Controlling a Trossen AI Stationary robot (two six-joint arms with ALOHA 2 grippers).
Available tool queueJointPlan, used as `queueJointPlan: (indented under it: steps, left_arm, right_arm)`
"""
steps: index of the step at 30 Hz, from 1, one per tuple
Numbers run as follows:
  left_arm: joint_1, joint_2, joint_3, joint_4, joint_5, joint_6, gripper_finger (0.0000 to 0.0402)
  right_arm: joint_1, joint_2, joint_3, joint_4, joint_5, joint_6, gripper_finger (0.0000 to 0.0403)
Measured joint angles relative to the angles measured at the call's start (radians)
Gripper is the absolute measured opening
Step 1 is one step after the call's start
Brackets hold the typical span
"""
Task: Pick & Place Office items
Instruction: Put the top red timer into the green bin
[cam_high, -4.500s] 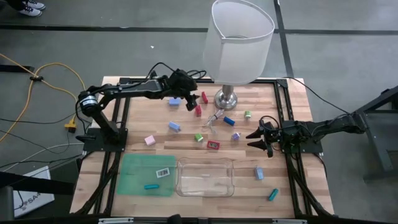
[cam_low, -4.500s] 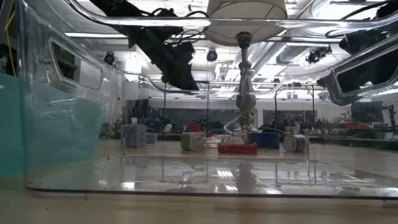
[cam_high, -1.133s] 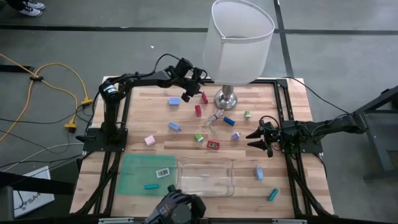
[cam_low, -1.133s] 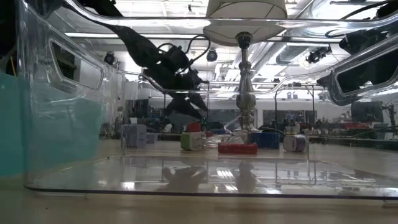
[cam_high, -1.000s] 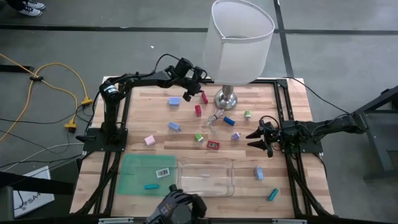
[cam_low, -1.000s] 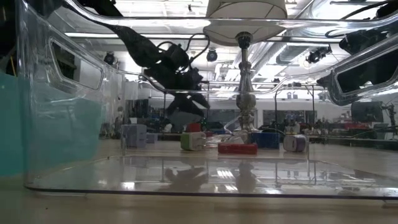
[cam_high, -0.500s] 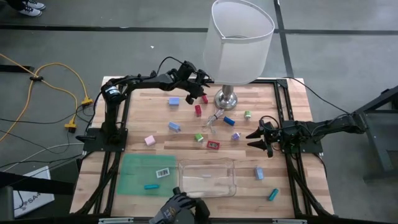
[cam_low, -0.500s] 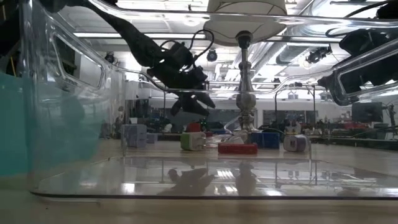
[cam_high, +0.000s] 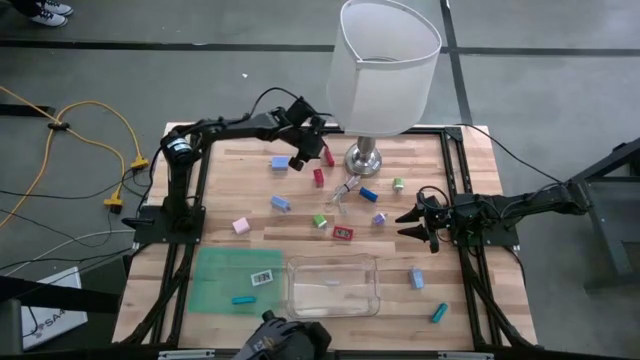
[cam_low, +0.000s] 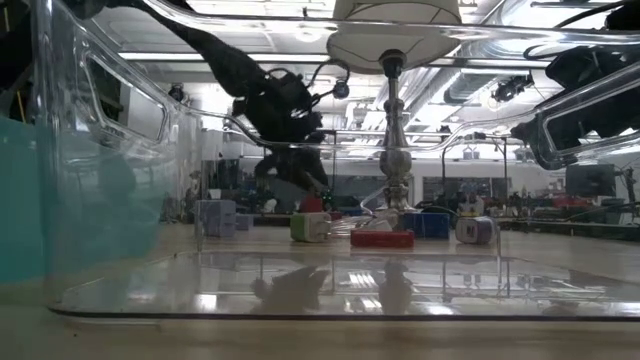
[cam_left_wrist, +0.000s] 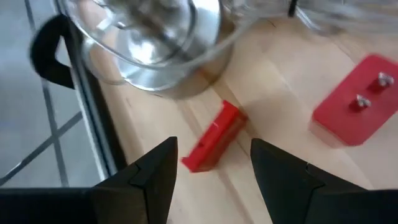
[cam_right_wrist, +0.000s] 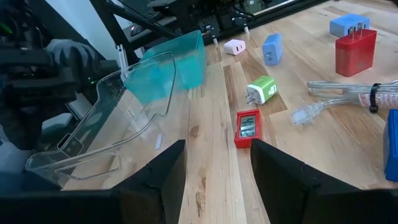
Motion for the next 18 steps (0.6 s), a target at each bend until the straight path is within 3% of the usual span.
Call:
queueJointPlan:
  steps: [7, 18]
  left_arm:
    - [-0.016, -0.002, 0.123, -0.176, -0.022, 0.062, 0.0195]
    - [-0.032, 0.079, 0.146, -0.188, -0.029, 0.060, 0.0195]
  right_arm:
    - [0.000, 0.000, 0.000, 0.000, 0.000, 0.000, 0.0166]
    - [0.000, 0.000, 0.000, -0.001, 0.000, 0.000, 0.0166]
